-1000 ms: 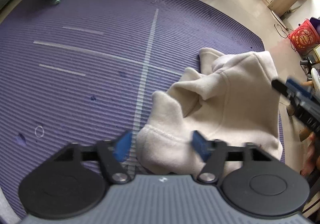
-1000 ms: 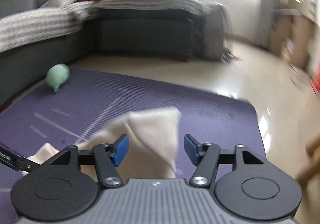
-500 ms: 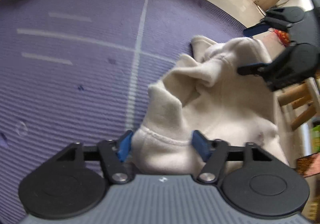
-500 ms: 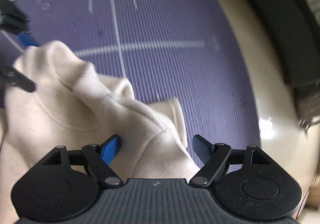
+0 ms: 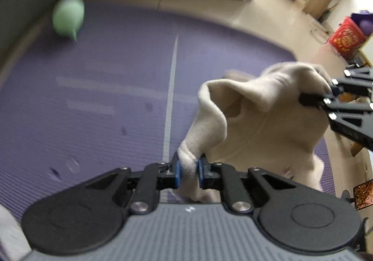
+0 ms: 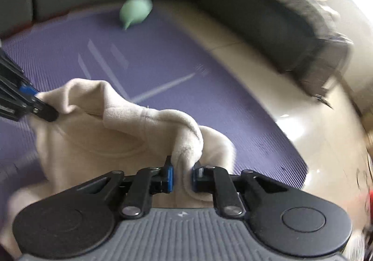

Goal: Fold clothes
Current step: 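Lift the sweatshirt with both grippers and shake it out in the air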

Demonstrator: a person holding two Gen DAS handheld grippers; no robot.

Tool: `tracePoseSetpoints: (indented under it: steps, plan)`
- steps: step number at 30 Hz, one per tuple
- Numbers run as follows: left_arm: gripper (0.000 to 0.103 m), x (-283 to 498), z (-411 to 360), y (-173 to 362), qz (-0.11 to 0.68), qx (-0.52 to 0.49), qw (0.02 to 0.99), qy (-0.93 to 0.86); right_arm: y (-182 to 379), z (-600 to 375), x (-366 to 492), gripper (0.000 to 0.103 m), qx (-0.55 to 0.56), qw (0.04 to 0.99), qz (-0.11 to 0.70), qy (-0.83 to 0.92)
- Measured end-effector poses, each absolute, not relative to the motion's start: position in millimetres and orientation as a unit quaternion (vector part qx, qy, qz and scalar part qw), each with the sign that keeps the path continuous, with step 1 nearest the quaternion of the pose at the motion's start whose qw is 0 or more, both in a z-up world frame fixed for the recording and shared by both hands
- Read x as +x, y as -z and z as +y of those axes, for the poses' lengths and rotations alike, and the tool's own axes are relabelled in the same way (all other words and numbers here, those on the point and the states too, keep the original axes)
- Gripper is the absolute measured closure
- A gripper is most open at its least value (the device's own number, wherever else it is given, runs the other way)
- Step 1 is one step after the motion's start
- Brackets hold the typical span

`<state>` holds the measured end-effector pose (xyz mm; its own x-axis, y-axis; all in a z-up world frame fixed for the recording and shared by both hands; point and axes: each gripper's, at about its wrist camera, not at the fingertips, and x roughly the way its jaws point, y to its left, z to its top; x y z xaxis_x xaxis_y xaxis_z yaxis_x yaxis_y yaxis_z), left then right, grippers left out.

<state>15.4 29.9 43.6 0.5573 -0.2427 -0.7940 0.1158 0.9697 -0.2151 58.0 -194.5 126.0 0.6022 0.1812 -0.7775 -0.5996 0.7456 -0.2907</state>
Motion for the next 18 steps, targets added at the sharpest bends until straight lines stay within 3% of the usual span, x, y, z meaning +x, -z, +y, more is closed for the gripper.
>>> tracePoseSetpoints:
  steps: [11,18]
  plan:
    - [0.091,-96.9,69.1,-202.8,0.366,-0.017,0.927,0.084,-262.8,-178.4,-83.3,0.090,-0.214,0.910,0.284,-0.212]
    - [0.091,-175.9,85.3,-276.2,0.313,-0.013,0.947,0.067,-326.6,-162.7,-177.9,0.090,-0.203,0.924,0.246,-0.213]
